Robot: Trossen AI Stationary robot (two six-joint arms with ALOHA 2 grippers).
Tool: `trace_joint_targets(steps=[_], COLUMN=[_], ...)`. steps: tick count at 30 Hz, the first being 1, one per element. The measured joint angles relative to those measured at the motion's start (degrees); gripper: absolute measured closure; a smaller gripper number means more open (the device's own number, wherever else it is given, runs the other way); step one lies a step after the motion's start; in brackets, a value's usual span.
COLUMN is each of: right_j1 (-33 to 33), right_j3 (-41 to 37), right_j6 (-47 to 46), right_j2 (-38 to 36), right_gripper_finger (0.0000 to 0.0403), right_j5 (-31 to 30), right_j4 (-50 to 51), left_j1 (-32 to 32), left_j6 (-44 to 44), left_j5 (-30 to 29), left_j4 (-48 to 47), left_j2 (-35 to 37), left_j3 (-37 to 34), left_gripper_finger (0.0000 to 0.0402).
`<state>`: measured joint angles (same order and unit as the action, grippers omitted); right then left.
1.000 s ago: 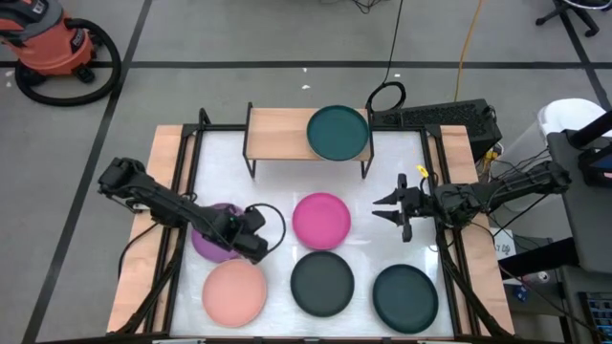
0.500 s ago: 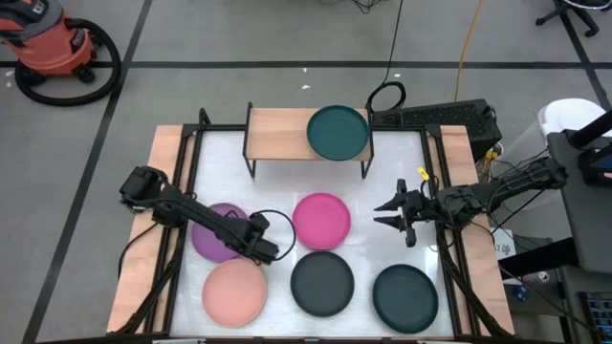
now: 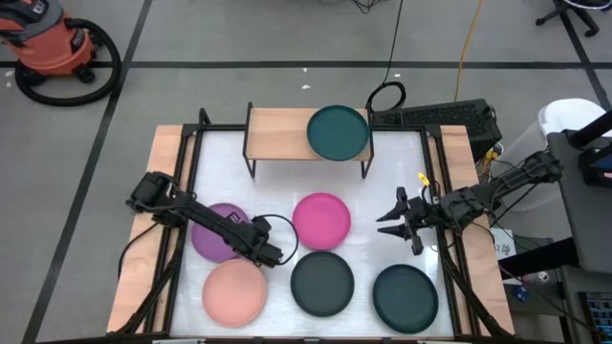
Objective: Place and stack plates onto a shelf
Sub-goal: Stack the purple plate on top of the dark green plate on the shelf
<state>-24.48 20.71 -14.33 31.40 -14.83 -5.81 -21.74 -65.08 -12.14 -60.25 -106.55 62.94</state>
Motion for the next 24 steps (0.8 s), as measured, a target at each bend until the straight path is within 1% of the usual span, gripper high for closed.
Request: trace_joint_targets(steps=[3,8,9,11,12,16,19,21,24], right_j1=[-0.63,-1.13,-1.15,-1.15,-1.15,-1.15,-1.12,-1.15,-1.12], right_j3=[0.0,0.0,0.0,0.0,0.0,0.0,0.0,0.0,0.0], right_j6=[-0.02,-0.02,-0.03,-0.46,-0.74,-1.31,-1.2,-1.12,-1.55], right_j2=[0.01,0.02,0.01,0.0,0.01,0.01,0.0,0.02,0.04], right_gripper_finger=[0.0289,0.0289,0.0289,0.0289,0.0289,0.0289,0.0289,0.0289,0.0289], right_j5=[-0.02,-0.2,-0.2,-0.22,-0.24,-0.31,-0.41,-1.31,-1.99], right_j4=[-0.02,-0.01,-0.02,-0.02,-0.02,-0.02,-0.02,-0.04,-0.55], left_j1=[0.0,-0.02,0.03,0.37,0.47,0.7,0.29,-0.24,-1.61], left_j6=[0.05,1.93,2.68,3.53,3.47,4.23,4.65,6.93,13.15], left_j5=[0.13,0.31,-0.42,-0.94,-1.16,-0.42,-0.12,0.17,1.15], left_j4=[0.38,0.67,0.14,-1.67,-1.84,-3.98,-4.11,-4.07,-3.78], left_j2=[-0.06,-0.18,-0.23,-0.36,0.02,2.82,6.57,9.3,12.65], left_j3=[0.0,-0.07,-0.16,-0.42,-0.38,0.44,1.42,2.63,6.12], left_gripper_finger=[0.0254,0.0334,0.035,0.0379,0.0387,0.039,0.039,0.039,0.039])
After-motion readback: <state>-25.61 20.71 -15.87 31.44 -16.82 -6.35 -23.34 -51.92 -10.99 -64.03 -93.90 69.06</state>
